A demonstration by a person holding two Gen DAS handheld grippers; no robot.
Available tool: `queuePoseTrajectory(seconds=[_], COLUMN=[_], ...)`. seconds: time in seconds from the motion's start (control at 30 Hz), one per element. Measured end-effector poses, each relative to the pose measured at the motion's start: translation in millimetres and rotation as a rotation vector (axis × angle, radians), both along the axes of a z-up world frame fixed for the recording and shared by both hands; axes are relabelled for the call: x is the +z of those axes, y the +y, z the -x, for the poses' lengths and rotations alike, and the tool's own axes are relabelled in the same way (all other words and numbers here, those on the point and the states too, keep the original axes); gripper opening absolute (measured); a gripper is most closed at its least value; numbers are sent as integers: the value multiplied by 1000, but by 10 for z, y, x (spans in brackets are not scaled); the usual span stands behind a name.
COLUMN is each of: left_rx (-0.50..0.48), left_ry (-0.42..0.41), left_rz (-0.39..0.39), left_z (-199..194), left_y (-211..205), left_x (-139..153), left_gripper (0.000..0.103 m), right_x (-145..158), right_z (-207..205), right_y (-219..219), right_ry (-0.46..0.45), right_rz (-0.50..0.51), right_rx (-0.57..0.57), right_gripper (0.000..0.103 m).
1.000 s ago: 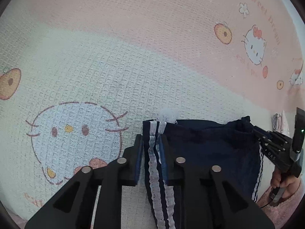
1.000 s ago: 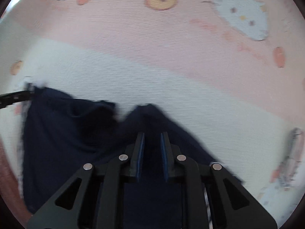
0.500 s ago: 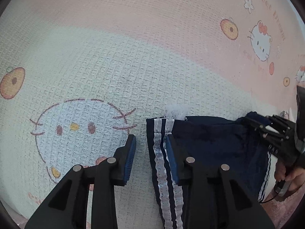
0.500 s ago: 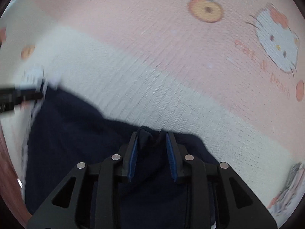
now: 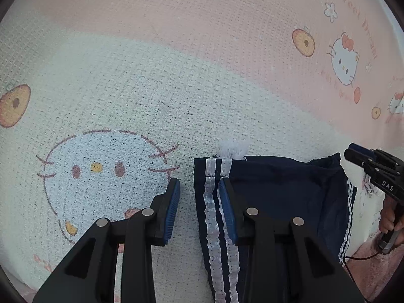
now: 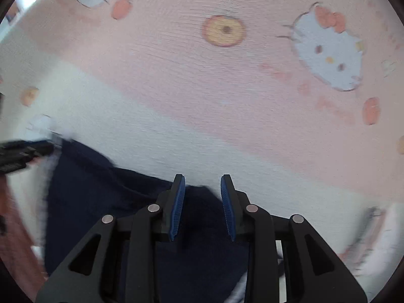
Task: Fold clothes
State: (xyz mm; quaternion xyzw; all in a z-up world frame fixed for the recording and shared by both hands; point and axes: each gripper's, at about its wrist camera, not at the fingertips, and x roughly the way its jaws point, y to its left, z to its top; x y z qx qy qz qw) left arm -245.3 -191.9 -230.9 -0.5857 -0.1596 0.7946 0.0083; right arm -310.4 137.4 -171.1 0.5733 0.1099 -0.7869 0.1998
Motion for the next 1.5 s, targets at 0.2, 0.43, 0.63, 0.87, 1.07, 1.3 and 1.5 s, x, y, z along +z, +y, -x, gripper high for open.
queuePoseTrajectory(seconds=[0.2, 0.43, 0.63, 0.87, 1.07, 1.3, 1.5], left_rx=[-38, 16, -38, -50, -23, 4, -22], left_ry=[26, 20, 42, 34, 29, 8, 37], left_rz=[151, 112, 44, 96, 69, -109, 12], left_z=[19, 42, 56, 108, 41, -52, -55], left_y=[109, -92, 5, 61, -38, -151, 33], left_x=[23, 58, 89, -5, 22, -14, 118], left_gripper=[29, 30, 30, 29, 27, 27, 5], right_x=[-409, -66, -157, -375, -313, -107, -546], right_z=[-187, -317, -444, -103, 15, -193, -173], right_y=[-266, 6, -196, -204, 57, 218, -143], right_ry=[1, 94, 9, 3, -13, -51, -56], right_rz=[-235, -230, -122, -106, -21, 176, 0], right_rx=[116, 50, 165, 37, -69, -65, 36], right_gripper=[31, 33, 34, 34, 36, 36, 23])
